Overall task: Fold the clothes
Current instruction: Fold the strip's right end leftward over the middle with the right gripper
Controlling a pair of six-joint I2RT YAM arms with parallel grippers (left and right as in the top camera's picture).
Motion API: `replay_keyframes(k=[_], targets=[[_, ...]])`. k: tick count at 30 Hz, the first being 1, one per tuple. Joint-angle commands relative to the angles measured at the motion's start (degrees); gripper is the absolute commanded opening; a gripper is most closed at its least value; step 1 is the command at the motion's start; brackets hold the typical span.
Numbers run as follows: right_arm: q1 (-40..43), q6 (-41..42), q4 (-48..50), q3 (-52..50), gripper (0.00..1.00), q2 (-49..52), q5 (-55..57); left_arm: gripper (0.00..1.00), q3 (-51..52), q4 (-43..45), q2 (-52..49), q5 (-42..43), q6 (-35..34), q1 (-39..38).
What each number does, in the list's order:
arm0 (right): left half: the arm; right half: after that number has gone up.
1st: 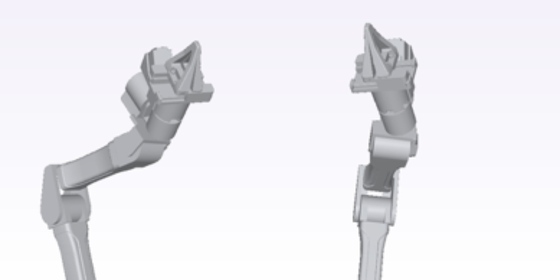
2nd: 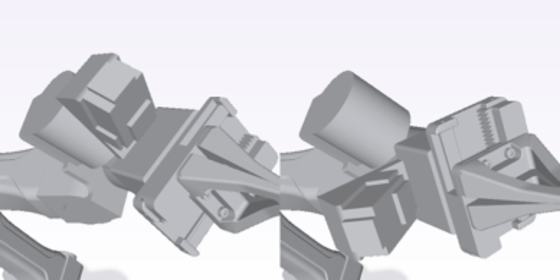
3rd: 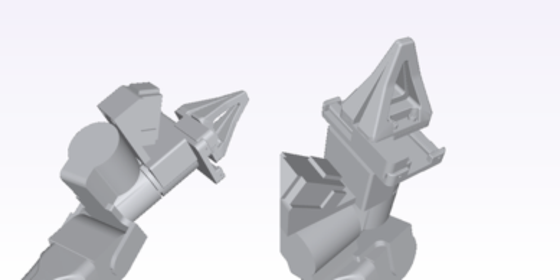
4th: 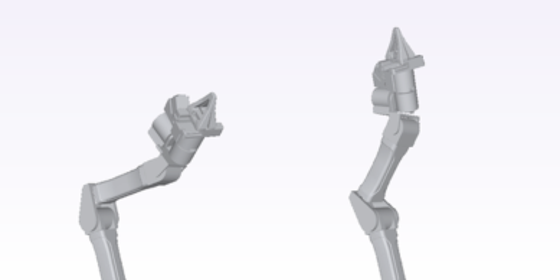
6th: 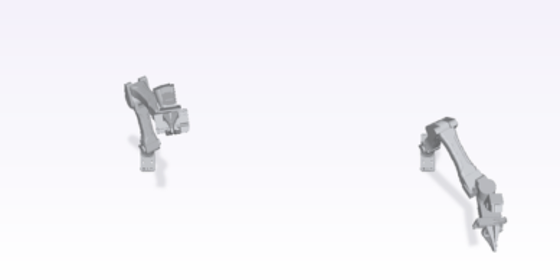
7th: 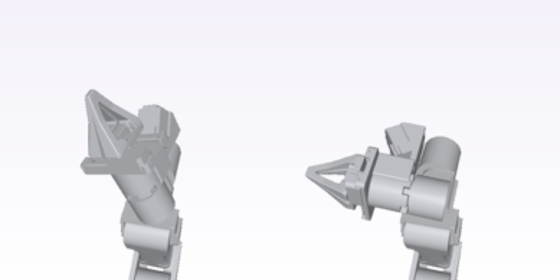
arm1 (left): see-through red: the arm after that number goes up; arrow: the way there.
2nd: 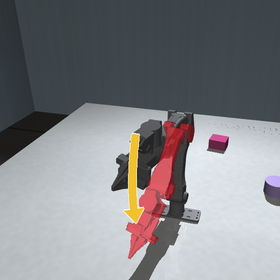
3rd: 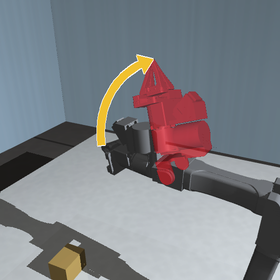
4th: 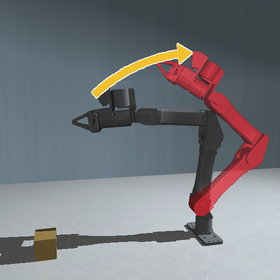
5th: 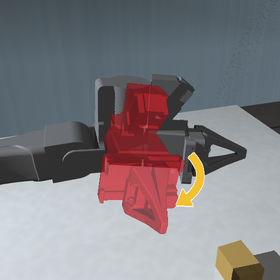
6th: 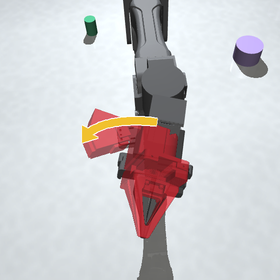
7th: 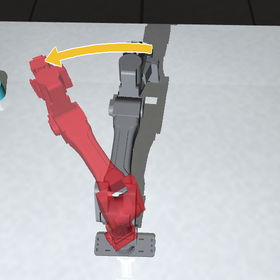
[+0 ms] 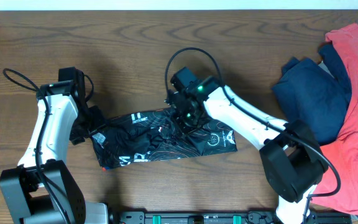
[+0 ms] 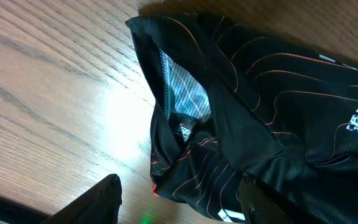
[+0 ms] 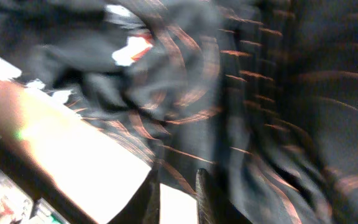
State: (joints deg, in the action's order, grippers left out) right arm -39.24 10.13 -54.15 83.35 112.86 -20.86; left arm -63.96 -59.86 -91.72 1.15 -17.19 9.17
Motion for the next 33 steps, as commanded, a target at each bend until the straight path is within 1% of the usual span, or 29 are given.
replay_keyframes(k=[1,3,7,11,21,23,25,26,27,28,29,30,32,33], targets=[[3.26,5.62,-2.01,0.68,0.17,-1.25,10.88,0.62,-0.33,-0.37,0.11,-0.09,-0.52,0.20],[4.74,8.09,-2.93,0.68,0.20,-1.79,15.96,0.63,-0.33,-0.39,0.11,-0.09,-0.52,0.17],[6.73,3.45,-3.58,0.26,0.34,-1.55,15.89,0.63,-0.33,-0.35,0.11,-0.09,-0.52,0.20],[6.60,2.40,-5.62,-1.14,0.35,-1.16,14.73,0.63,-0.33,-0.33,0.11,-0.09,-0.52,0.20],[4.20,2.47,-2.84,-7.10,0.34,-1.18,10.27,0.63,-0.33,-0.33,0.11,-0.09,-0.52,0.20],[3.76,2.47,-1.92,-7.30,0.29,-1.18,8.87,0.63,-0.33,-0.35,0.11,-0.09,-0.50,0.20],[3.34,2.43,-1.05,-7.30,0.21,-1.22,7.26,0.63,-0.33,-0.35,0.11,-0.09,-0.50,0.20],[3.17,2.43,-0.76,-7.30,0.15,-1.22,6.32,0.63,-0.33,-0.35,0.11,-0.09,-0.50,0.20],[3.08,2.43,-0.72,-7.30,0.13,-1.20,5.66,0.63,-0.33,-0.35,0.11,-0.09,-0.50,0.20],[3.06,2.40,-0.79,-7.30,0.06,-1.20,4.94,0.63,-0.33,-0.35,0.11,-0.09,-0.50,0.20],[3.06,2.38,-0.92,-7.30,0.01,-1.20,3.98,0.63,-0.33,-0.37,0.11,-0.09,-0.50,0.20],[3.06,1.97,-1.05,-7.30,0.01,-1.22,2.89,0.63,-0.33,-0.42,0.11,-0.11,-0.50,0.20],[3.06,-1.42,-1.27,-7.30,0.01,-1.27,-2.01,0.63,-0.33,-0.55,0.11,-0.11,-0.50,0.20],[2.82,-6.08,-1.51,-7.30,0.01,-1.27,-7.61,0.63,-0.33,-0.57,0.11,-0.11,-0.50,0.20]])
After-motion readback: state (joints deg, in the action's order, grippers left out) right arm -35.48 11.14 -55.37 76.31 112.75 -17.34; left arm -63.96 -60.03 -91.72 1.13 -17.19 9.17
